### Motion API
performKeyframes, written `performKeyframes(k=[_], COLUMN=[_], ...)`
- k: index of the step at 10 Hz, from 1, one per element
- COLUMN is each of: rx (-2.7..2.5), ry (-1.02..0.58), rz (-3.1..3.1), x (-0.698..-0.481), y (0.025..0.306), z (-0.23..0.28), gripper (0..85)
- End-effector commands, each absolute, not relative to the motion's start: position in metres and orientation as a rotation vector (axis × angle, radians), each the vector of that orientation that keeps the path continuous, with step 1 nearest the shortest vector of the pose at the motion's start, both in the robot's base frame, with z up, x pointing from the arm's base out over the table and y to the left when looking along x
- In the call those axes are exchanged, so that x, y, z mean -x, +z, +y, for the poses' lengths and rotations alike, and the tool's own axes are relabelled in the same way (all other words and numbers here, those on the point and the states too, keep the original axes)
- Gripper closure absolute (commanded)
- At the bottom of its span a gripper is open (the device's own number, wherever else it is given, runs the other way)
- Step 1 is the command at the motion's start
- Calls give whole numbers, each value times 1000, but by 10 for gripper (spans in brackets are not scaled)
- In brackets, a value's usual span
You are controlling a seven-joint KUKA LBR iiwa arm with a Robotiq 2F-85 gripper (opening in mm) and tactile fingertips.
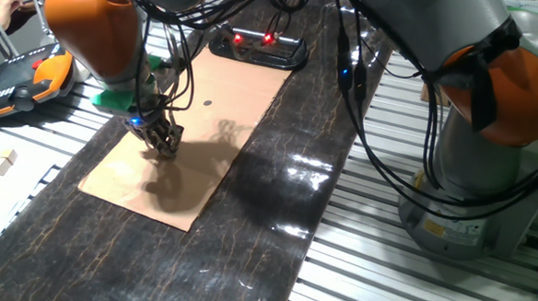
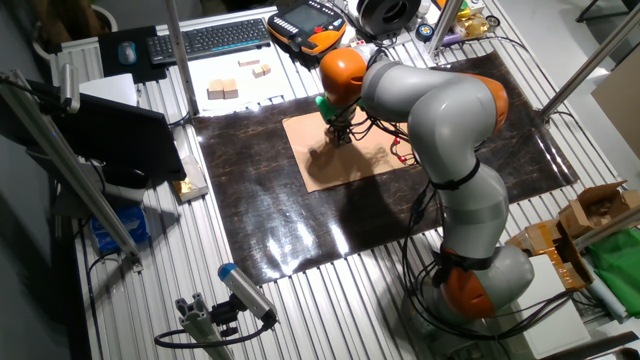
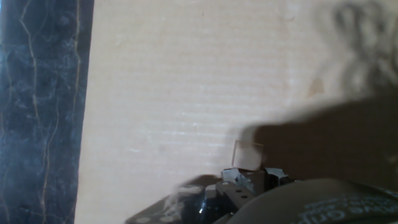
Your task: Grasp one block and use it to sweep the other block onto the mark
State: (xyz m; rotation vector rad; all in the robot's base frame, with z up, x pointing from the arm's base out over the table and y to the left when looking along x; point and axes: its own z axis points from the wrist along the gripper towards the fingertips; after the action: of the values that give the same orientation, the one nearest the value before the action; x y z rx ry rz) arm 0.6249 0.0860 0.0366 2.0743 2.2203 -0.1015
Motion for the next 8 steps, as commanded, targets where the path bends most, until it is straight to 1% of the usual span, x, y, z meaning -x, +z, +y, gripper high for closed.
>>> performKeyframes(k=[1, 8], rx=[-2075, -2065], ry=[-103, -104], rz=[2221, 2228], x=[-625, -624], y=[36, 36], z=[85, 79], gripper=[843, 843])
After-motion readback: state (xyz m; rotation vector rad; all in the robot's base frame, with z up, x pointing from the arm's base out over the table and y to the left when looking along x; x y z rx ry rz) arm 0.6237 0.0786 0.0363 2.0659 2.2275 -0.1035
